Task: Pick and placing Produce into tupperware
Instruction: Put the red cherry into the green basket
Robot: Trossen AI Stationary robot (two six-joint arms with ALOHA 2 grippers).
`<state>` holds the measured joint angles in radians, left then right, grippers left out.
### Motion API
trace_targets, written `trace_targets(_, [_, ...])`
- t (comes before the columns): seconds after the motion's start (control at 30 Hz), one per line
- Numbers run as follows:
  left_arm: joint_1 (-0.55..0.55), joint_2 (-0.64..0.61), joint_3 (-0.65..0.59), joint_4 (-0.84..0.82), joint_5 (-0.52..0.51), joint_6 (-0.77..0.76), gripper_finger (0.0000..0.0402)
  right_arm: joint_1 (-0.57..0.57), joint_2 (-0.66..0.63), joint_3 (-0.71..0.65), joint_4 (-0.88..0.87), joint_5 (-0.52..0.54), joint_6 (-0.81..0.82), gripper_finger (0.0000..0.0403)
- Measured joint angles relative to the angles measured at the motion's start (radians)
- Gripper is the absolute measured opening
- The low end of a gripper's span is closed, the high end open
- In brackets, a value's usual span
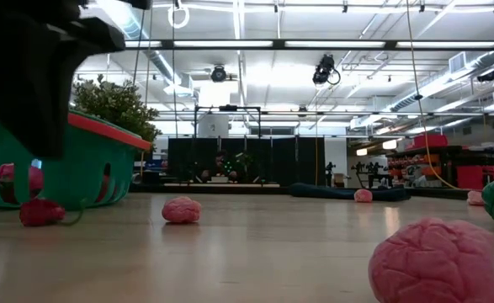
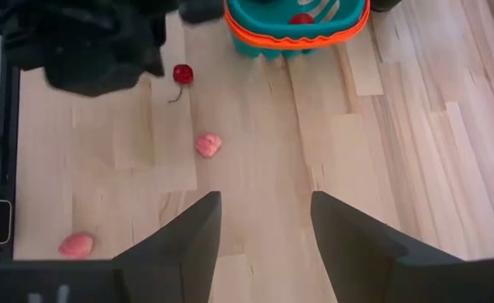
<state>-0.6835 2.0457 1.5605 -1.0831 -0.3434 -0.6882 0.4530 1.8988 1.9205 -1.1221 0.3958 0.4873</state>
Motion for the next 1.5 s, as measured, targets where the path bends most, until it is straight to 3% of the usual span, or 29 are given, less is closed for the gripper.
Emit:
trace_targets(0.1, [0.008,0.001,-0.016,0.076,0.001,0.047,0.0051,0.0,0.0,0.0,0.0,0.0,0.0,0.0194])
trace_targets(0.37, [0.04,0.001,-0.087,0.095,0.0,0.055,0.0163,0.0,0.0,0.0,0.0,0.0,0.0,0.0194])
trace_targets(0.53, [0.052,0.001,-0.142,0.143,0.0,0.053,0.0192,0.0,0.0,0.0,0.0,0.0,-0.002,0.0194])
trace_targets(0.77, [0.052,0.001,-0.143,0.262,0.001,0.108,0.0179,0.0,0.0,0.0,0.0,0.0,-0.012,0.0194])
trace_targets(1.27, [0.052,0.001,-0.143,0.23,0.008,0.089,0.0168,0.0,0.0,0.0,0.0,0.0,-0.012,0.0194])
trace_targets(1.5, [0.052,0.001,-0.143,0.214,0.008,0.05,0.0105,0.0,0.0,0.0,0.0,0.0,-0.011,0.0194])
